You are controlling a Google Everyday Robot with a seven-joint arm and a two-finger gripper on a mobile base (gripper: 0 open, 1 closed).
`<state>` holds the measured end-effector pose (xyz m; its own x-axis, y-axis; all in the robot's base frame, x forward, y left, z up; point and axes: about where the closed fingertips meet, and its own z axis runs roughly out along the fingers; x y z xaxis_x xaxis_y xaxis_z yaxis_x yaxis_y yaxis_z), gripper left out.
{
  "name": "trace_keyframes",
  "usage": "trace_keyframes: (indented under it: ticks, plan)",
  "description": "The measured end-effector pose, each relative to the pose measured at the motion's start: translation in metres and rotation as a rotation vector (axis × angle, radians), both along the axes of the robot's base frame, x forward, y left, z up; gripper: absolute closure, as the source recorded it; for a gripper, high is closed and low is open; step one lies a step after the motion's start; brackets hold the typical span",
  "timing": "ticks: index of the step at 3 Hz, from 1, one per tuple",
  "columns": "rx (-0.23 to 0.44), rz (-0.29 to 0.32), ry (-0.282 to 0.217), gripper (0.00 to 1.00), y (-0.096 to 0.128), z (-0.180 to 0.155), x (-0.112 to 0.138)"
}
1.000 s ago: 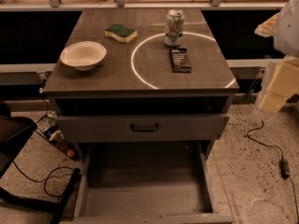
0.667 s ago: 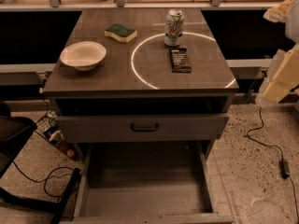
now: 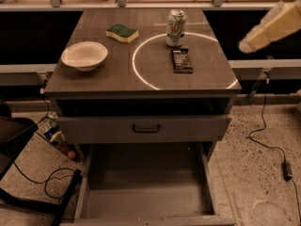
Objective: Place sponge into middle drawer
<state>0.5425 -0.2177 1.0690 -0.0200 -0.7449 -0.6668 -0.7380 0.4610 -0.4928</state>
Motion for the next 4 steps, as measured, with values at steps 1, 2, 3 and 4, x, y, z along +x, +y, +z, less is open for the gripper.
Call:
trace_keyframes:
  ticks: [1, 2, 3, 4]
  plan:
    - [0.244, 0.048, -0.148, 0.0, 0.039, 0.04, 0.048]
    - [0.323, 0.024, -0.219, 0.0, 0.045, 0.063, 0.064]
    - [0.318, 0.021, -0.221, 0.0, 0.044, 0.063, 0.064]
    - [0.334, 0.032, -0.204, 0.0, 0.059, 0.057, 0.071]
